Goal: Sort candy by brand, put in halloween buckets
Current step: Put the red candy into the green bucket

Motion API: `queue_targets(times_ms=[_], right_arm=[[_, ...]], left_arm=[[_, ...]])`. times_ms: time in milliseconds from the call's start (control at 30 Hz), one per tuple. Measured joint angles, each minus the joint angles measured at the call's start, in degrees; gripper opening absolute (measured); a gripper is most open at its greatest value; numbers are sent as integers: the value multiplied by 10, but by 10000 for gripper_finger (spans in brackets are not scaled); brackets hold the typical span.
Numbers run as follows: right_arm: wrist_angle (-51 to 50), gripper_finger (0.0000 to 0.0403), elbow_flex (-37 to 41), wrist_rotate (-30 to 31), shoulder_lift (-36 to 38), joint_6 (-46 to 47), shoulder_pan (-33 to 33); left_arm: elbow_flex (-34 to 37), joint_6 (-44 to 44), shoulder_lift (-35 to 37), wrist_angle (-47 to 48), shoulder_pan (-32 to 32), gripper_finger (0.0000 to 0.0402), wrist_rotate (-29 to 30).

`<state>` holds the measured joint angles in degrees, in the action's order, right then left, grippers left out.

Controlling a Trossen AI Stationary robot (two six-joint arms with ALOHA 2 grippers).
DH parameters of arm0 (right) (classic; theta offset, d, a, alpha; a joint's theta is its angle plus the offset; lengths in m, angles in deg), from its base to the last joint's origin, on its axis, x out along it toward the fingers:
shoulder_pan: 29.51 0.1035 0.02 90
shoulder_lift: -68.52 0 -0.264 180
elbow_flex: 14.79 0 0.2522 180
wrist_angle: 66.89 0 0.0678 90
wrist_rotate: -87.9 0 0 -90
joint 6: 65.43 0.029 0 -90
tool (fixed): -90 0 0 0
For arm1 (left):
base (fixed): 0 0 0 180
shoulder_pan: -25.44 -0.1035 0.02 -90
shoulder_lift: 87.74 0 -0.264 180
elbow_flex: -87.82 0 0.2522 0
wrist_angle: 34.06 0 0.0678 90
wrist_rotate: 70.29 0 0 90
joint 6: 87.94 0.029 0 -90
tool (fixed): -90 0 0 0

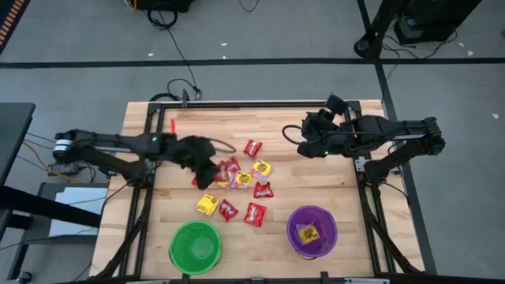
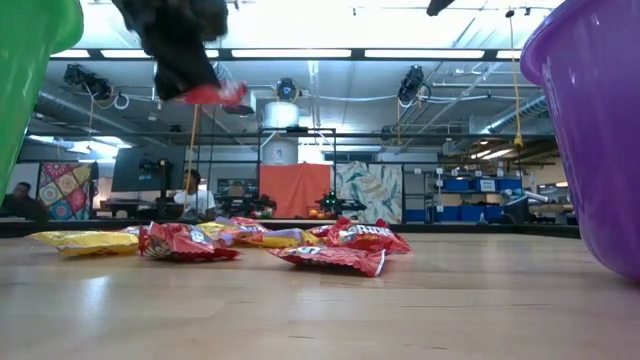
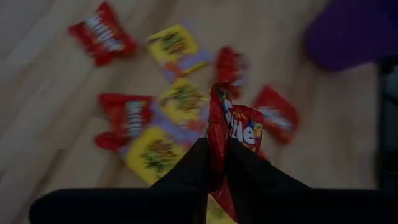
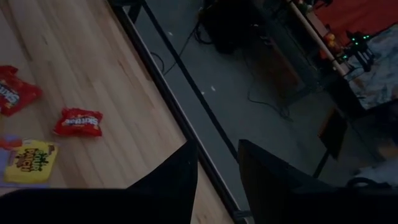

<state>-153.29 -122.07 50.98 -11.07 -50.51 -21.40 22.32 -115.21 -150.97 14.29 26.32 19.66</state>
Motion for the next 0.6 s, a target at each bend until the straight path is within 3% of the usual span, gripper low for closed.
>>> queue_targets(times_ms=[167, 600], right_arm=[[0, 129, 0, 3, 0, 6, -5], [-1, 129, 0, -45, 0, 62, -6]], left_arm=[[0, -61, 30, -1, 91, 52, 51], [23, -237, 29, 18, 292, 52, 176]])
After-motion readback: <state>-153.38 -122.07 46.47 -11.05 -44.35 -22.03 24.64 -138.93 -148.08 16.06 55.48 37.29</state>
